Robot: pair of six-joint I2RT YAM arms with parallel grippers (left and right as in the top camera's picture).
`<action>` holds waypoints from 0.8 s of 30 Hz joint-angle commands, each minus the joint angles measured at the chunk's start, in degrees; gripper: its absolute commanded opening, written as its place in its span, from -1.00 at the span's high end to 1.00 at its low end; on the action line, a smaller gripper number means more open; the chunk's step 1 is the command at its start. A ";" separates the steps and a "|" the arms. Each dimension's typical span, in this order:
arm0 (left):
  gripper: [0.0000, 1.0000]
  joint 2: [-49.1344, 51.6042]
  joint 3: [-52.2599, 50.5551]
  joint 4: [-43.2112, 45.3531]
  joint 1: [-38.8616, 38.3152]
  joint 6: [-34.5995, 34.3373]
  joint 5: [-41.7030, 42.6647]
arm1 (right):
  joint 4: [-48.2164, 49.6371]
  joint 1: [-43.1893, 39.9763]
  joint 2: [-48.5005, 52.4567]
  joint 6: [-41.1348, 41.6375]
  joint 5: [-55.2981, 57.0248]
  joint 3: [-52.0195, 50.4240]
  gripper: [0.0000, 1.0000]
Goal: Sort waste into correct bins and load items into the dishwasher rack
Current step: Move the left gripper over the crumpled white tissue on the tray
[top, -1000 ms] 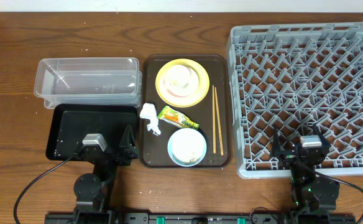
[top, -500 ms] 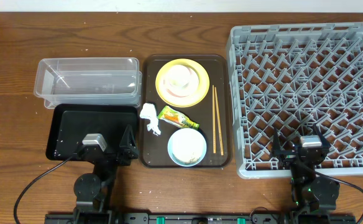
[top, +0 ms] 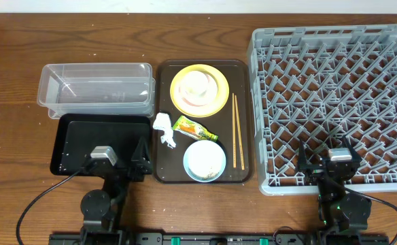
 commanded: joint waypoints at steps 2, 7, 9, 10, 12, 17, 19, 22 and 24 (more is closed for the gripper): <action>-0.91 -0.04 -0.92 3.32 -0.17 -8.61 12.63 | -0.22 -0.07 -0.31 -0.22 -0.07 -0.09 -0.99; -0.91 -0.04 -0.79 5.44 -0.17 -10.47 19.39 | -0.24 -0.07 -0.31 -0.22 -0.07 -0.09 -0.98; -0.91 -0.04 -0.35 5.44 -0.17 -11.52 19.61 | -0.22 -0.07 -0.31 -0.22 -0.07 -0.09 -0.99; -0.91 -0.04 0.20 5.46 -0.17 -11.58 20.09 | -0.22 -0.07 -0.31 -0.22 -0.07 -0.09 -0.99; -0.91 -0.04 1.75 5.01 -0.17 -11.56 20.35 | -0.22 -0.07 -0.31 -0.22 -0.07 -0.09 -0.98; -0.91 1.44 7.37 3.61 -0.17 -11.54 20.24 | -0.22 -0.07 -0.31 -0.22 -0.07 -0.09 -0.99; -0.91 3.17 10.47 2.27 -0.17 -11.52 20.13 | -0.22 -0.07 -0.31 -0.22 -0.07 -0.09 -0.99; -0.91 7.45 16.28 -0.96 -0.17 -10.97 19.91 | -0.22 -0.07 -0.31 -0.22 -0.07 -0.09 -0.98; -0.91 10.88 20.44 -4.28 -0.17 -9.88 19.21 | -0.22 -0.07 -0.31 -0.22 -0.07 -0.09 -0.98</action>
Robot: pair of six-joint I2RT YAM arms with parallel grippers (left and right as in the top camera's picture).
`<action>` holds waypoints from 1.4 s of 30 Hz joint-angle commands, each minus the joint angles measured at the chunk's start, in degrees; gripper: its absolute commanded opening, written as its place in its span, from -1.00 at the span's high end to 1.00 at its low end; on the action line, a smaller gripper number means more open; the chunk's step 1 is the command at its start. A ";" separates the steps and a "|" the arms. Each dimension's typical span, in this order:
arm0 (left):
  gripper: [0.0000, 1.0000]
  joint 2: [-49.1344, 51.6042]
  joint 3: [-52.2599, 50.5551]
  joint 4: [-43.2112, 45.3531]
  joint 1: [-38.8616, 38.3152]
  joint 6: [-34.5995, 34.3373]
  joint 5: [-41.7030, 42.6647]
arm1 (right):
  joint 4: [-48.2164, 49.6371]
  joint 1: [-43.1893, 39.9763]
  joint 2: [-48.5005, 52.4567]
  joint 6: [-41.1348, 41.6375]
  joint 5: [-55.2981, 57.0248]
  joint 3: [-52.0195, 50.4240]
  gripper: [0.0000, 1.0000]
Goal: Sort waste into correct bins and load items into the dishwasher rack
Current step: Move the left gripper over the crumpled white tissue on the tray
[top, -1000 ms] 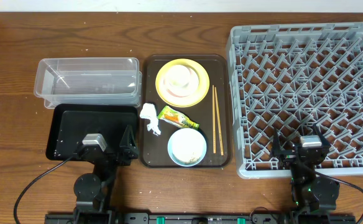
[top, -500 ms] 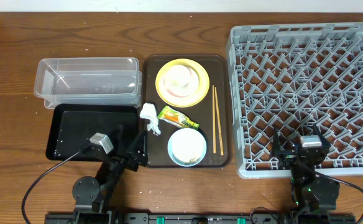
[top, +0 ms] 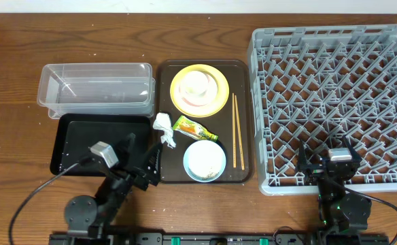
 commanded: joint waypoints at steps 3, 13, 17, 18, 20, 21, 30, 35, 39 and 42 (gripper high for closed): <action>-0.91 10.51 13.00 -9.88 -0.17 1.79 -3.17 | -0.22 -0.07 -0.31 -0.22 -0.07 -0.09 -0.98; -0.91 37.22 36.83 -38.93 -0.17 5.79 -2.95 | -0.22 -0.07 -0.31 -0.22 -0.07 -0.09 -0.99; -0.91 43.78 38.56 -39.39 -0.17 5.77 -0.26 | -0.22 -0.07 -0.31 -0.22 -0.07 -0.09 -0.98; -0.96 45.00 38.53 -39.36 -0.17 5.75 -0.22 | -0.22 -0.07 -0.31 -0.22 -0.07 -0.09 -0.98; -0.96 47.36 38.53 -39.45 -0.17 5.11 -0.09 | -0.22 -0.07 -0.31 -0.22 -0.07 -0.09 -0.98; -0.96 48.57 38.51 -39.85 -0.17 5.18 -0.24 | -0.22 -0.07 -0.31 -0.22 -0.07 -0.09 -0.98; -0.96 55.63 38.45 -42.16 -2.01 2.93 -1.70 | -0.22 -0.07 -0.31 -0.22 -0.07 -0.09 -0.99; -0.96 56.78 38.45 -43.19 -8.70 -3.32 -14.67 | -0.22 -0.07 -0.31 -0.22 -0.07 -0.09 -0.98; -0.96 57.13 38.45 -42.53 -16.57 -9.70 -28.35 | -0.22 -0.07 -0.31 -0.22 -0.07 -0.09 -0.98; -0.96 58.36 38.45 -41.22 -22.84 -13.11 -38.32 | -0.22 -0.07 -0.31 -0.22 -0.07 -0.09 -0.99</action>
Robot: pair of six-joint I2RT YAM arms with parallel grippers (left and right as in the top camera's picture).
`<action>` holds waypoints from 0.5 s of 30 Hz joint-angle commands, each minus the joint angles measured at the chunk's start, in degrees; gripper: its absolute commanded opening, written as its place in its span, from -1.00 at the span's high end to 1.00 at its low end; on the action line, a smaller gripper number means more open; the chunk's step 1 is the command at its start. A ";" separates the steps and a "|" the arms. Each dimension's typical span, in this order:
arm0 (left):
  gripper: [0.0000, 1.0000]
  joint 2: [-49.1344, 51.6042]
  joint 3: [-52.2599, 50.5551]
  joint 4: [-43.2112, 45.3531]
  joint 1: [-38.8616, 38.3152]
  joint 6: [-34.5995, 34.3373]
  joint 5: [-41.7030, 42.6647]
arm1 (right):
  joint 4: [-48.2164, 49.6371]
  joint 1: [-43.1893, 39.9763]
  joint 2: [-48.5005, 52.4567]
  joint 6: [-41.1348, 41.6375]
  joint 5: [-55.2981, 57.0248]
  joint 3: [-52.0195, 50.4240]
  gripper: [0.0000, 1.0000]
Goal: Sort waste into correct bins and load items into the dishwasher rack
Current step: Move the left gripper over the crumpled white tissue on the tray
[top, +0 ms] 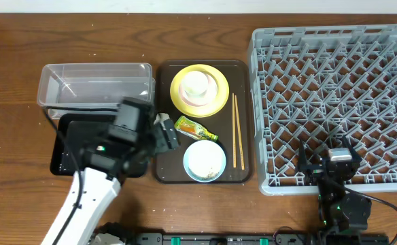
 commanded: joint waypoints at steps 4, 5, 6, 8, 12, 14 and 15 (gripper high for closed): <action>-0.96 5.01 1.03 4.20 -9.97 -7.23 -20.20 | -0.22 -0.07 -0.31 -0.22 -0.09 -0.09 -0.99; -0.96 6.05 1.03 5.16 -10.58 -7.19 -20.37 | -0.22 -0.07 -0.31 -0.22 -0.09 -0.09 -0.99; -0.96 7.39 1.03 6.21 -10.93 -7.19 -20.35 | -0.22 -0.07 -0.31 -0.22 -0.09 -0.09 -0.99; -0.96 9.73 1.03 7.61 -10.88 -7.17 -20.37 | -0.22 -0.07 -0.31 -0.22 -0.09 -0.09 -0.99; -0.96 13.90 1.03 10.73 -9.66 -7.15 -20.39 | -0.22 -0.07 -0.31 -0.22 -0.09 -0.09 -0.99; -0.94 15.04 1.03 12.28 -9.09 -7.17 -20.39 | -0.22 -0.07 -0.31 -0.22 -0.09 -0.09 -0.99; -0.94 15.47 1.03 13.18 -8.90 -7.17 -20.39 | -0.22 -0.07 -0.31 -0.22 -0.09 -0.09 -0.99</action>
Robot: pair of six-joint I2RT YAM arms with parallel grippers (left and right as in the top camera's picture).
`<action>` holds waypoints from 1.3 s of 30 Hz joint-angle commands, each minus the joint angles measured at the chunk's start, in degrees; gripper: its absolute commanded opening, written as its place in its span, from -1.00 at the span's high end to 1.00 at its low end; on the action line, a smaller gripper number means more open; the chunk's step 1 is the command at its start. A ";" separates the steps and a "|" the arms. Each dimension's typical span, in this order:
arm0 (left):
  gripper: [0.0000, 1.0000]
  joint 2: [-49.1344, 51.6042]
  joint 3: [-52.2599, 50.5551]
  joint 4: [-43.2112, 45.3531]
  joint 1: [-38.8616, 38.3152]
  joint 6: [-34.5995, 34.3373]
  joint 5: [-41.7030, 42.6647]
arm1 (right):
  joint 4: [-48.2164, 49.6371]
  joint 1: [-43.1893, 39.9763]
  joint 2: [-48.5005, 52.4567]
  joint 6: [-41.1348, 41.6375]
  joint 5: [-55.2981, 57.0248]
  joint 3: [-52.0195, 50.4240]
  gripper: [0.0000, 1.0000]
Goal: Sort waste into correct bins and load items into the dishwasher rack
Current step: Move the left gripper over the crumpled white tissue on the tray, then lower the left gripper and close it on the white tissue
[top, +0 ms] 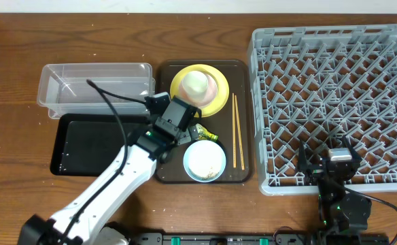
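Note:
My left gripper (185,131) hangs over the left half of the brown tray (243,173), above where the green and yellow wrapper (208,135) pokes out. The wrist hides its fingers and the crumpled tissue. On the tray sit a yellow plate (215,101) bearing a pale cup (197,83), a white bowl (204,161) and chopsticks (237,129). To the left lie a clear bin (96,85) and a black bin (90,143). My right gripper (329,167) rests at the front edge of the grey dishwasher rack (334,88).
The left arm stretches from the bottom left across the black bin's right corner to the tray, its cable looping over the clear bin. The rack fills the right side of the wooden table.
My left gripper has moved right, from the tray's left edge over the tissue to further in above the tissue and wrapper. The tissue is now hidden. The right arm has not moved.
Both arms first rested folded at the table's front. The left arm then leaned toward the tray, later stood over the black bin's right end by the tissue, and now reaches over the tray's left half. No object has visibly moved.

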 commanded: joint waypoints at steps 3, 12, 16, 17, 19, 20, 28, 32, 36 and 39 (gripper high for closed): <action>-0.96 1.79 1.03 3.85 0.85 -0.94 -2.19 | -0.24 -0.07 -0.31 -0.22 -0.09 -0.09 -0.98; 0.19 4.15 1.03 7.04 0.85 -1.38 -5.84 | -0.24 -0.07 -0.31 -0.22 -0.09 -0.09 -0.99; 0.10 4.59 1.01 6.75 0.83 -1.36 -5.84 | -0.22 -0.07 -0.31 -0.22 -0.09 -0.09 -0.99; 0.10 4.63 0.98 6.75 0.79 -1.33 -5.84 | -0.22 -0.07 -0.31 -0.22 -0.09 -0.09 -0.99; 0.10 4.96 0.87 6.82 0.79 -1.38 -6.73 | -0.22 -0.07 -0.31 -0.22 -0.09 -0.09 -0.99; 0.10 5.16 0.87 6.88 0.79 -1.38 -7.30 | -0.24 -0.07 -0.31 -0.22 -0.09 -0.09 -0.99; 0.10 10.12 0.83 7.52 0.79 -1.57 -10.73 | -0.22 -0.07 -0.31 -0.22 -0.09 -0.09 -0.98; 0.24 12.92 0.83 9.22 0.79 -1.55 -10.75 | -0.22 -0.07 -0.31 -0.22 -0.09 -0.09 -0.98; 0.43 14.69 0.83 11.50 0.85 -1.16 -11.19 | -0.24 -0.07 -0.31 -0.22 -0.09 -0.09 -0.99; 0.42 15.39 0.83 12.81 0.83 -1.09 -11.17 | -0.22 -0.07 -0.31 -0.24 -0.09 -0.09 -0.99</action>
